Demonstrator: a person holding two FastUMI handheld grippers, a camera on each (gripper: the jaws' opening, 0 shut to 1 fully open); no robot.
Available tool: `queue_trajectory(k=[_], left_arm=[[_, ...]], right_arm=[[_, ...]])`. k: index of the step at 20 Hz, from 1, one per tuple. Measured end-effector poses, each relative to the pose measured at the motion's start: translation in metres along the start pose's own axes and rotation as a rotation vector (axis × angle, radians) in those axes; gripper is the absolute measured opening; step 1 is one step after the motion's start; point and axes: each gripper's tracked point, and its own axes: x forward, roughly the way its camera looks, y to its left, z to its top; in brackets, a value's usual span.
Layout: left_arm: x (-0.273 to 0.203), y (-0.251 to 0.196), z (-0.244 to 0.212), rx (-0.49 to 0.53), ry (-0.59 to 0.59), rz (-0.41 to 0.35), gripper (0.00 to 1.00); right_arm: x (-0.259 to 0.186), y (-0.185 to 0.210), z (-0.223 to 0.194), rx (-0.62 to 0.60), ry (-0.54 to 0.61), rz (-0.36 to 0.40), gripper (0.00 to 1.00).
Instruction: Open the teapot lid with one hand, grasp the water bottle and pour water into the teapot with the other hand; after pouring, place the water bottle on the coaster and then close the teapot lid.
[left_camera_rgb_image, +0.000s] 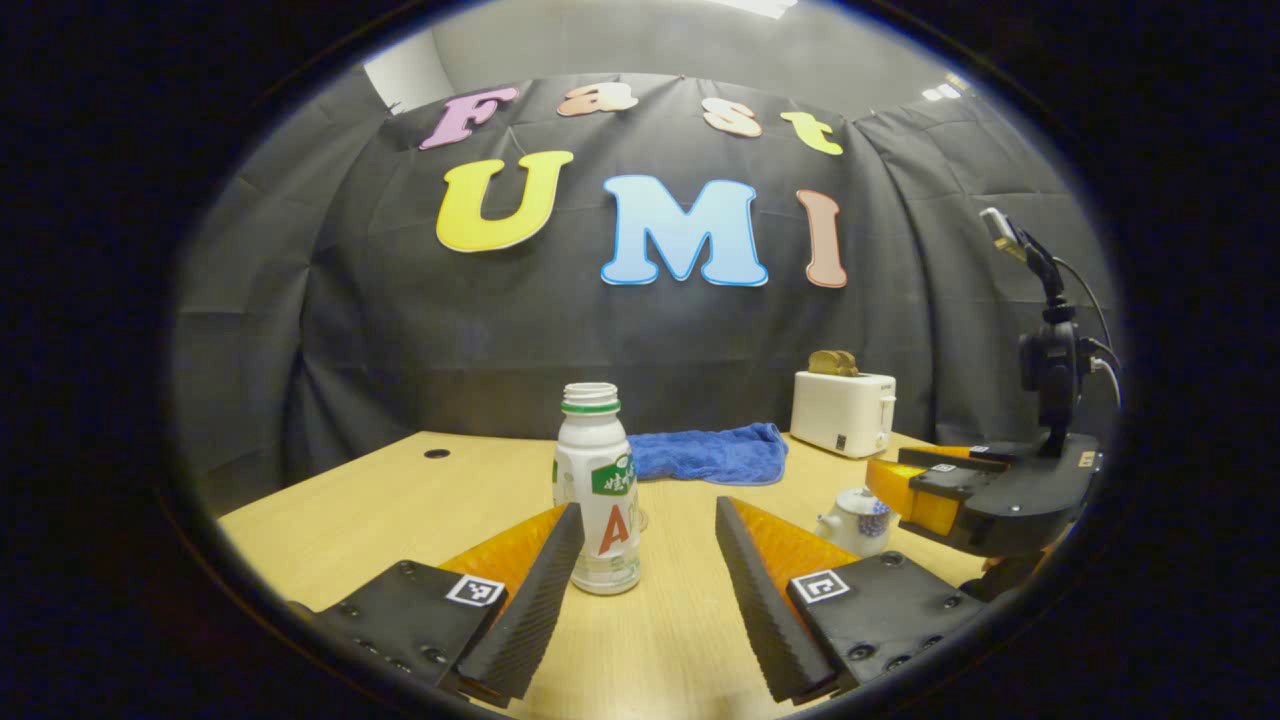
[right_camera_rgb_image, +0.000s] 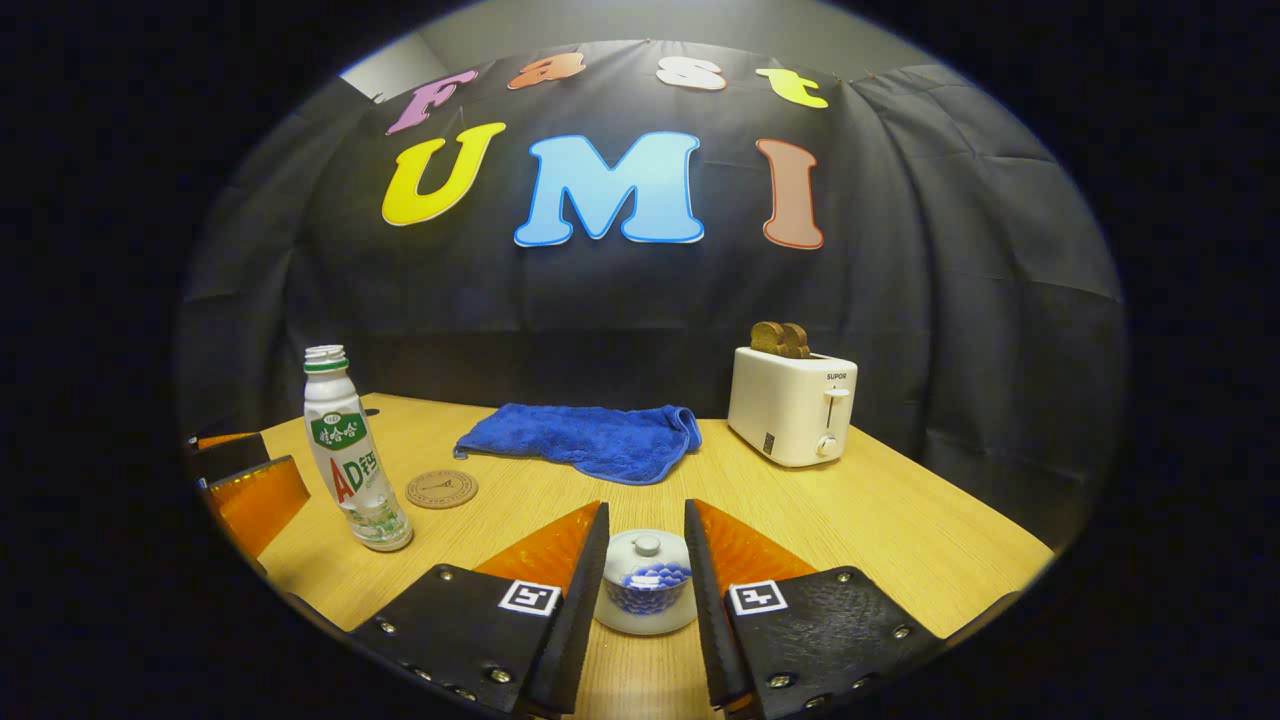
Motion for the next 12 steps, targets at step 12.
queue_trajectory(k=[12], left_arm=[[0.004, -0.01, -0.011, -0.022, 0.026, -0.028, 0.94]], right_arm=[[0.024, 0.003, -0.018, -0.034, 0.066, 0.022, 0.47]])
